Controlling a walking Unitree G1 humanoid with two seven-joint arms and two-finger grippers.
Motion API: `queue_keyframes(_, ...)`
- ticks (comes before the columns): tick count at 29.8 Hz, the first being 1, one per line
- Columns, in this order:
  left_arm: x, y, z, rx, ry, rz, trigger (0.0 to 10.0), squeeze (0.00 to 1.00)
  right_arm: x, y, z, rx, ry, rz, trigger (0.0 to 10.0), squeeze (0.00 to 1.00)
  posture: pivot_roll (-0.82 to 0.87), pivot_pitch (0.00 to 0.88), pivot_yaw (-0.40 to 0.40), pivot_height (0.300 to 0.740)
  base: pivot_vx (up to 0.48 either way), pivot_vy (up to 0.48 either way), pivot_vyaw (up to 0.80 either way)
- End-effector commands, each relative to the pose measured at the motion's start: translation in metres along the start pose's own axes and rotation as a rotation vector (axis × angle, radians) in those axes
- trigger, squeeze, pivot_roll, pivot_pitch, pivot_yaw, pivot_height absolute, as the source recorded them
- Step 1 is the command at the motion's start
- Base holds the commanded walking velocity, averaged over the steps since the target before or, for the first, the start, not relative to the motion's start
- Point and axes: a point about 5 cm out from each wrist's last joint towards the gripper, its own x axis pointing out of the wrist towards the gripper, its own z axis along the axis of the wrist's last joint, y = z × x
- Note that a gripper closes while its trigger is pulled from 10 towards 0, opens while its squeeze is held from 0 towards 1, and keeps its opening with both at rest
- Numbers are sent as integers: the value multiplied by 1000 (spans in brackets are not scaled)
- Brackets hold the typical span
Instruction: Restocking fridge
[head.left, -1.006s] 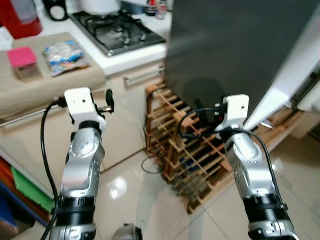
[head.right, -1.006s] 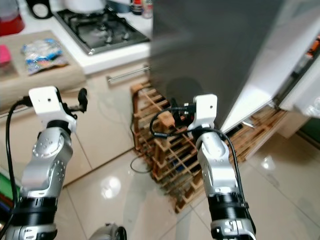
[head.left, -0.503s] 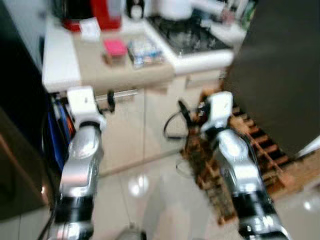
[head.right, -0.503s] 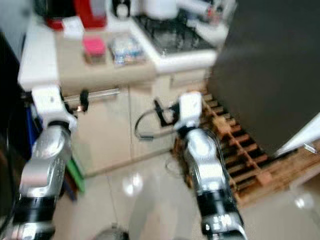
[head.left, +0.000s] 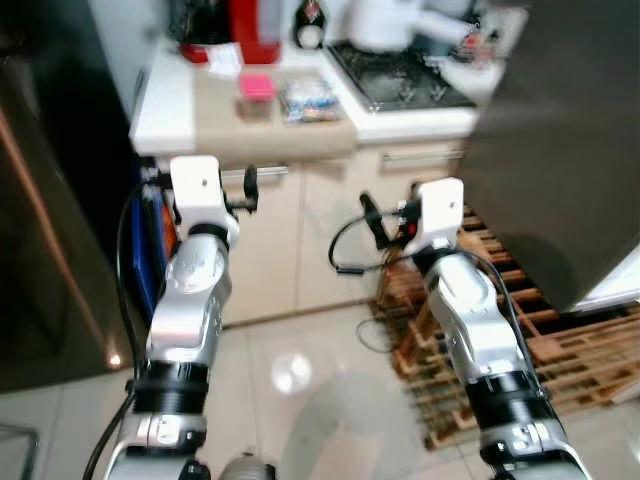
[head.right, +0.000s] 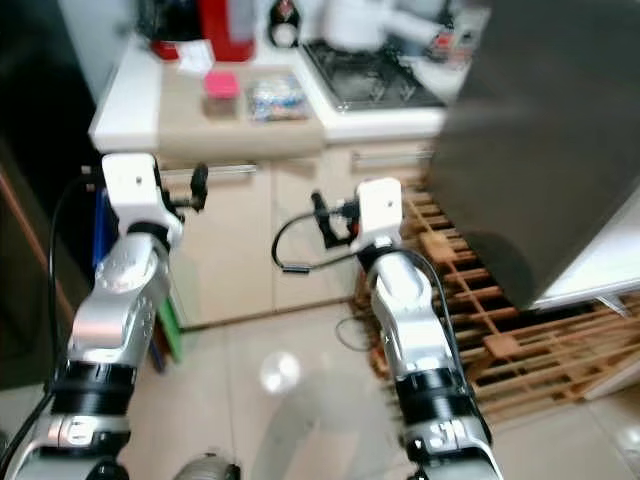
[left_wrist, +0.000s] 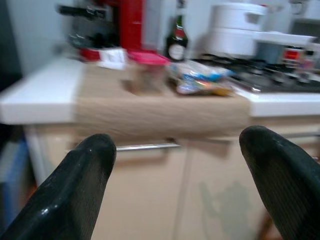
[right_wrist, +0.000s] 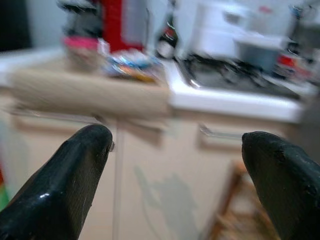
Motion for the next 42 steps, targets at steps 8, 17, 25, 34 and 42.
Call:
queue_keyframes(8,1,13,-10,-27,41,74,10000,0,-3,10,-1,-11,-5,73,10000,0,-78,0,-29,740,34,-322,119)
queue_keyframes(17,-2,5,6,-13,-66,-40,10000,0,-1,4,-1,-32,-11,9,10000,0,-71,0,-25,740,0,0,297)
queue_keyframes(25,-2,10,11,-21,-77,-8,10000,0,-3,4,-4,-7,-9,-10,10000,0,-69,0,-19,740,302,0,0)
queue_keyframes(34,-1,12,12,-12,-78,7,10000,0,-1,8,-5,-17,1,6,10000,0,-66,0,-17,740,432,0,0)
queue_keyframes(42,1,9,19,-22,-95,5,10000,0,2,9,-1,-47,-9,8,10000,0,-70,0,-18,740,396,270,455)
